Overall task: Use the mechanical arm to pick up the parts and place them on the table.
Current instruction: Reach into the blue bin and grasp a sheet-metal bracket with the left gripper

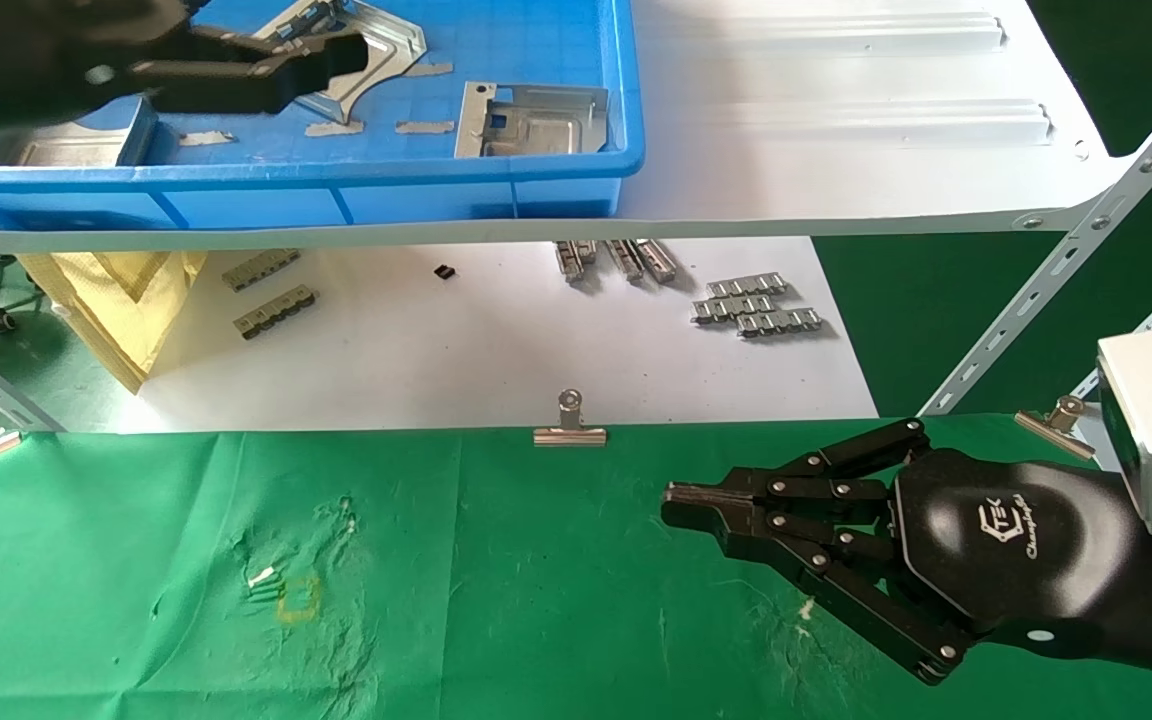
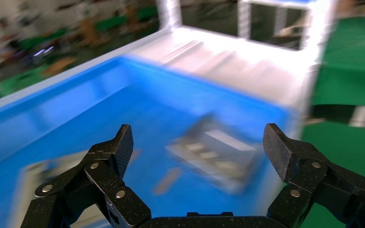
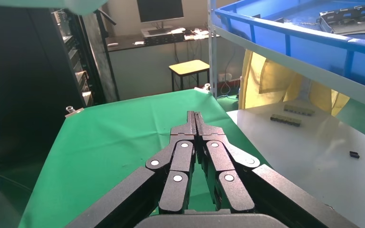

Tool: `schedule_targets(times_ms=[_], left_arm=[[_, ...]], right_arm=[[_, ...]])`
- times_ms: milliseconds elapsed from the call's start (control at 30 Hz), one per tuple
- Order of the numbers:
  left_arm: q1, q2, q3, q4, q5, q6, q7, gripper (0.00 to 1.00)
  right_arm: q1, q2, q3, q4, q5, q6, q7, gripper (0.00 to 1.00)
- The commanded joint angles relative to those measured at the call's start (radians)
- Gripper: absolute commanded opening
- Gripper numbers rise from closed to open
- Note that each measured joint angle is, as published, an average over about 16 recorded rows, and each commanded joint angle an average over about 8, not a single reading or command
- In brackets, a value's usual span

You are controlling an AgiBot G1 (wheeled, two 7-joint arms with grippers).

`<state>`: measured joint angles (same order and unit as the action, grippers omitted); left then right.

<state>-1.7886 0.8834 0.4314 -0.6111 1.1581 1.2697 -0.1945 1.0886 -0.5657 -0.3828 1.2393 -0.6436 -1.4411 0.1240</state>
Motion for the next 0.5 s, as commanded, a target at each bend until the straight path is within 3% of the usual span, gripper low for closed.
schedule_targets(times_ms=[33, 100, 133, 233, 267, 367, 400, 500], left_arm=[[-0.071, 0.046, 0.028, 0.12, 0.063, -0.037, 0.021, 1.0], [-0.113, 0.08, 0.042, 0.21, 0.1, -0.094, 0.038, 1.0], [-0.131, 0.097, 0.048, 0.251, 0.114, -0.125, 0.046, 0.93], [-0.17, 0.142, 0.058, 0.349, 0.145, -0.217, 0.068, 0.56], [-0.178, 0.155, 0.061, 0.375, 0.153, -0.246, 0.075, 0.43], [-0.196, 0.192, 0.067, 0.44, 0.17, -0.321, 0.089, 0.06], [-0.199, 0.202, 0.069, 0.457, 0.173, -0.338, 0.093, 0.0], [-0.206, 0.223, 0.072, 0.497, 0.179, -0.369, 0.101, 0.0]], right_arm=[[0.0, 0.0, 0.0, 0.0, 0.0, 0.0, 0.0, 0.0], [0.0, 0.0, 0.0, 0.0, 0.0, 0.0, 0.0, 0.0], [0.0, 0.0, 0.0, 0.0, 0.0, 0.0, 0.0, 0.0], [0.0, 0.0, 0.0, 0.0, 0.0, 0.0, 0.0, 0.0], [0.0, 0.0, 0.0, 0.0, 0.0, 0.0, 0.0, 0.09], [0.0, 0.0, 0.0, 0.0, 0.0, 0.0, 0.0, 0.46], [0.0, 0.0, 0.0, 0.0, 0.0, 0.0, 0.0, 0.59], [0.0, 0.0, 0.0, 0.0, 0.0, 0.0, 0.0, 0.96]])
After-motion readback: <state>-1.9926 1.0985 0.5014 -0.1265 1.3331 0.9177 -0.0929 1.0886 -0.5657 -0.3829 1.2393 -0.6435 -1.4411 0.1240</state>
